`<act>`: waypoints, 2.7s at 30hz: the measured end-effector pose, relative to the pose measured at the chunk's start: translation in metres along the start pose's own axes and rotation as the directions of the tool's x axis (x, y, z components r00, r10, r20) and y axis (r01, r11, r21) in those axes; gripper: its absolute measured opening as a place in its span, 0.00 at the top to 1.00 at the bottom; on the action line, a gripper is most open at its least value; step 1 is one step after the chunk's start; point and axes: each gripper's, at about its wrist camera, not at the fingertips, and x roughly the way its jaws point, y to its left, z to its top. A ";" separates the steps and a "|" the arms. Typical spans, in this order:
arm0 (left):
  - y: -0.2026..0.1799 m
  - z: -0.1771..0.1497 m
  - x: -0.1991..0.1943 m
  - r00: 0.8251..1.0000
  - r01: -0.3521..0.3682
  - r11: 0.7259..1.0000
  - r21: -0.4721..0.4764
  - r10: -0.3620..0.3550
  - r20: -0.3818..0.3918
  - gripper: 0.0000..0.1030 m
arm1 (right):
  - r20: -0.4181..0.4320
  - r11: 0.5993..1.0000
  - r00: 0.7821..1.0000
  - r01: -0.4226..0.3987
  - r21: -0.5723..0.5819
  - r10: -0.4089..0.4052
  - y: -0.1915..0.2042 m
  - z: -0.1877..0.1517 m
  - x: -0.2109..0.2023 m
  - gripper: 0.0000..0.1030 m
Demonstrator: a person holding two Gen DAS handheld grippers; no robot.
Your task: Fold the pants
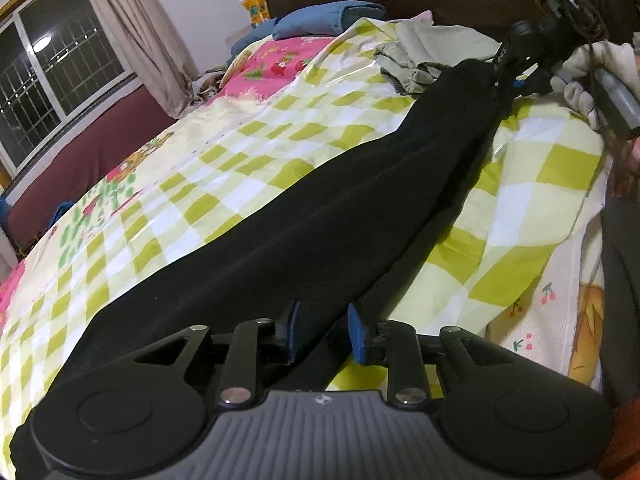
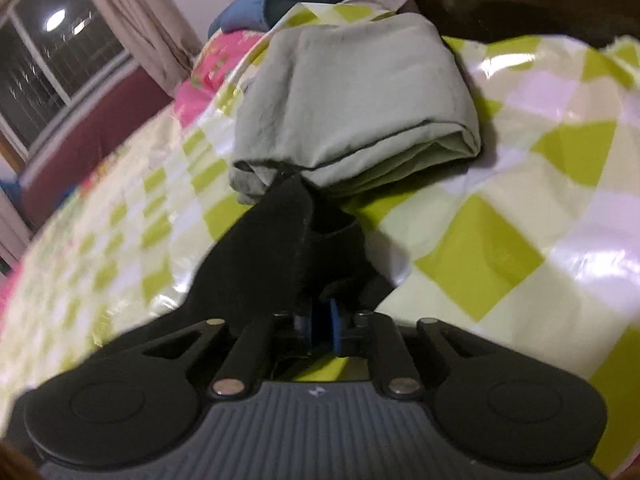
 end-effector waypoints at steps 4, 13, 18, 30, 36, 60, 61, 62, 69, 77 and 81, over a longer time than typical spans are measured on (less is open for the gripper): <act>0.010 -0.012 0.003 0.999 -0.027 0.999 -0.035 0.026 -0.033 0.57 | 0.005 0.994 0.994 0.111 -0.012 -0.111 -0.006 0.005 -0.002 0.90; 0.036 -0.046 -0.020 0.997 -0.026 0.996 -0.089 0.020 -0.074 0.56 | 0.200 0.850 0.972 0.207 -0.485 -0.122 0.093 -0.050 -0.063 0.81; 0.062 -0.061 -0.028 0.989 -0.131 0.989 -0.068 0.126 -0.076 0.55 | -0.163 0.611 0.967 -0.252 -0.750 0.198 0.182 -0.126 -0.064 0.73; 0.098 -0.099 -0.015 0.982 -0.165 0.985 0.044 0.169 -0.087 0.49 | -0.367 -0.061 0.901 -0.363 -0.930 0.230 0.298 -0.271 -0.036 0.66; 0.100 -0.113 -0.026 0.986 -0.143 0.982 0.122 0.152 -0.070 0.46 | -0.370 -0.124 0.899 -0.350 -0.928 0.233 0.301 -0.277 -0.034 0.65; 0.126 -0.142 -0.079 0.969 -0.211 0.976 -0.053 0.202 -0.142 0.59 | -0.417 -0.183 0.871 -0.380 -0.907 0.258 0.325 -0.294 -0.065 0.70; 0.131 -0.147 -0.080 0.959 -0.247 0.968 -0.044 0.237 -0.152 0.57 | -0.415 -0.206 0.868 -0.368 -0.907 0.273 0.329 -0.301 -0.065 0.67; 0.134 -0.152 -0.078 0.949 -0.278 0.960 -0.032 0.269 -0.163 0.57 | -0.414 -0.228 0.866 -0.359 -0.905 0.280 0.335 -0.309 -0.062 0.67; 0.145 -0.175 -0.065 0.906 -0.373 0.920 0.118 0.389 -0.166 0.44 | -0.414 -0.322 0.853 -0.314 -0.893 0.317 0.371 -0.358 -0.045 0.70; 0.170 -0.190 -0.068 0.879 -0.433 0.901 0.027 0.429 -0.207 0.75 | -0.462 -0.278 0.848 -0.393 -0.877 0.260 0.387 -0.350 -0.057 0.95; 0.171 -0.200 -0.086 0.866 -0.471 0.882 -0.033 0.454 -0.210 0.76 | -0.468 -0.249 0.844 -0.409 -0.878 0.262 0.385 -0.346 -0.065 0.95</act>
